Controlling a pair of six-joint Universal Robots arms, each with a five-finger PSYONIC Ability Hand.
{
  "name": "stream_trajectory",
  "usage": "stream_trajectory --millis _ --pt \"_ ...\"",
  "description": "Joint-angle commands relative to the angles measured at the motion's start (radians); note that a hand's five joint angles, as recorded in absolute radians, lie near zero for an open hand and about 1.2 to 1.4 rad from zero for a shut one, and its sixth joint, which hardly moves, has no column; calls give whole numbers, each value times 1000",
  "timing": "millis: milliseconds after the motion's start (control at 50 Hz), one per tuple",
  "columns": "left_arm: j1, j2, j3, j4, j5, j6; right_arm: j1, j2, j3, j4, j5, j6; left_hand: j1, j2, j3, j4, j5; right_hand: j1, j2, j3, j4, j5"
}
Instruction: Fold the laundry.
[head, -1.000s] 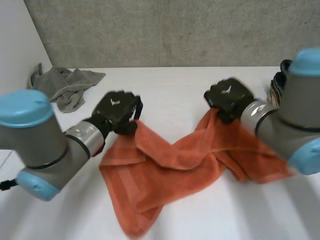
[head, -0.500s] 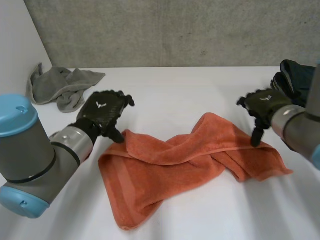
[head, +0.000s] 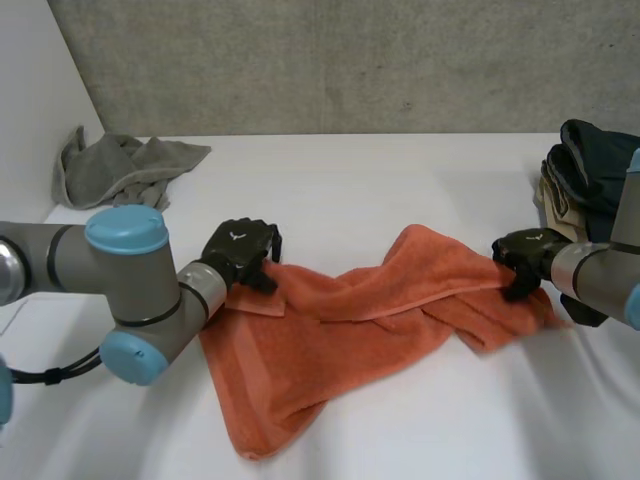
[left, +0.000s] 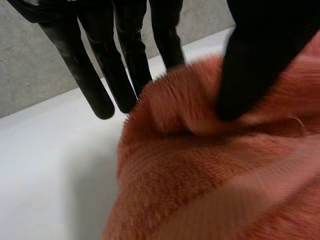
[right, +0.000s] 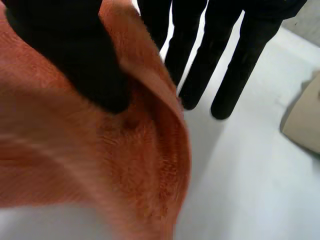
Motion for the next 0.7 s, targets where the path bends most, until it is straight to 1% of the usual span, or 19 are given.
stream_trajectory --millis 20,100,120,140,180,200,260,280,300,340,380,500,560,580,600,640,660,700 --pt "3 -65 161 -2 -15 18 9 -3 -101 -117 18 3 558 595 615 613 619 278 261 274 281 296" --pt "12 -51 298 19 -24 74 14 -70 -187 -212 46 4 558 595 615 613 619 278 261 274 281 296" --pt "15 -45 328 30 -31 83 17 -107 -219 -267 56 12 558 595 615 613 619 278 261 274 281 296" --pt "21 -23 394 65 -51 91 20 -124 -231 -299 61 15 558 595 615 613 619 278 261 274 281 296" --pt "33 16 442 114 -70 87 29 -156 -245 -379 69 20 558 595 615 613 619 278 261 274 281 296" --pt "42 67 471 172 -84 82 41 -187 -248 -469 78 24 558 595 615 613 619 278 261 274 281 296" --pt "56 130 484 267 -97 64 56 -231 -259 -601 102 32 558 595 615 613 619 278 261 274 281 296" --pt "61 164 482 325 -101 41 72 -260 -259 -664 121 32 558 595 615 613 619 278 261 274 281 296" --pt "65 181 479 349 -104 27 76 -270 -260 -677 129 30 558 595 615 613 619 278 261 274 281 296" --pt "72 208 478 392 -101 1 80 -296 -266 -684 144 29 558 595 615 613 619 278 261 274 281 296" --pt "76 233 468 396 -93 -19 83 -302 -274 -683 150 29 558 595 615 613 619 278 261 274 281 296" --pt "95 254 373 314 -90 -25 96 -303 -199 -640 139 29 558 595 615 613 619 278 261 274 281 296" --pt "115 293 249 251 -88 -24 98 -302 -142 -609 135 27 558 595 615 613 619 278 261 274 281 296" --pt "119 299 219 234 -87 -22 98 -302 -94 -582 124 24 558 595 615 613 619 278 261 274 281 296" --pt "125 310 145 214 -85 -19 98 -300 -73 -568 116 23 558 595 615 613 619 278 261 274 281 296" --pt "128 314 68 203 -85 -16 96 -294 -21 -537 97 24 558 595 615 613 619 278 261 274 281 296" --pt "128 316 35 199 -85 -15 99 -287 35 -507 75 18 558 595 615 613 619 278 261 274 281 296" --pt "131 314 -64 197 -85 -9 101 -273 81 -488 63 15 558 595 615 613 619 278 261 274 281 296"
